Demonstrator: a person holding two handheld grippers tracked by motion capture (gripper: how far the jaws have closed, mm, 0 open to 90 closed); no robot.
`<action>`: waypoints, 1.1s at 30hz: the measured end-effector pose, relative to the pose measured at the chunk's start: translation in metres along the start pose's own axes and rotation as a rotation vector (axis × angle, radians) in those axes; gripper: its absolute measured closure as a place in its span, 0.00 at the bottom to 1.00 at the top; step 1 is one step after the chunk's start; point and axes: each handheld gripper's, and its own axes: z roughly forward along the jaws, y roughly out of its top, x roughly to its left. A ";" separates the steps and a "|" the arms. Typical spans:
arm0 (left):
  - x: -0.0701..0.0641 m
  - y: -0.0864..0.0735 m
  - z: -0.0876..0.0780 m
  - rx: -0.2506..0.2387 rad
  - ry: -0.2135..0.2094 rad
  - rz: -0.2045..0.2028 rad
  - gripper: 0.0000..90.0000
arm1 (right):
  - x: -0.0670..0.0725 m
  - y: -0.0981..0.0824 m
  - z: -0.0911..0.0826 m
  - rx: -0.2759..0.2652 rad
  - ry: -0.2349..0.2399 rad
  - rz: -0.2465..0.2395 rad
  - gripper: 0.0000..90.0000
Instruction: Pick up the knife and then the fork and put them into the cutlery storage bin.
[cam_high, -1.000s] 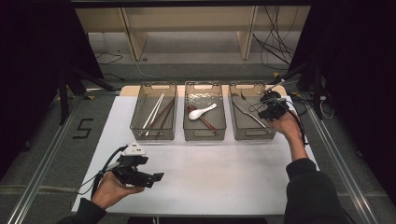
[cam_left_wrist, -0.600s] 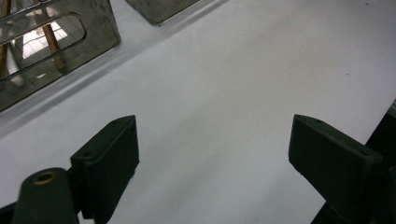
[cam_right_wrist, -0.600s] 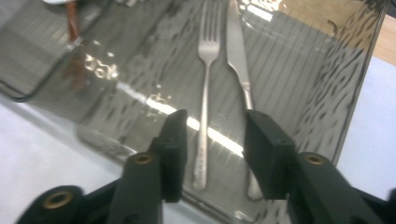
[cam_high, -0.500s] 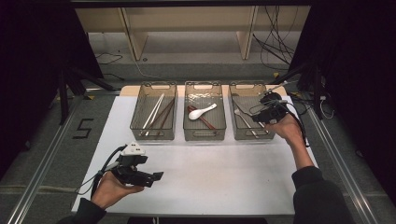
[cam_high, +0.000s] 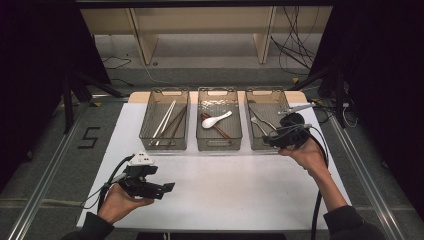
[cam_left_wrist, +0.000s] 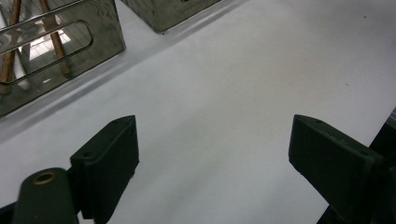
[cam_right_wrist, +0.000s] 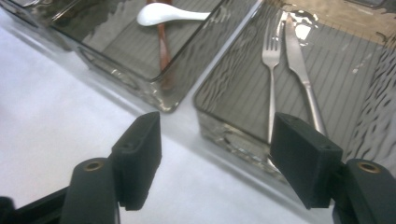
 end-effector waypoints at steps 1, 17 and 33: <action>0.000 0.000 0.000 -0.003 0.000 -0.001 0.17 | 0.002 -0.002 -0.002 -0.011 0.002 0.005 0.38; 0.002 0.001 -0.001 -0.032 -0.013 -0.020 0.17 | 0.036 -0.035 -0.009 -0.101 0.091 -0.012 0.32; 0.000 0.001 -0.004 -0.075 -0.037 -0.027 0.17 | 0.064 -0.061 -0.013 -0.148 0.157 -0.025 0.27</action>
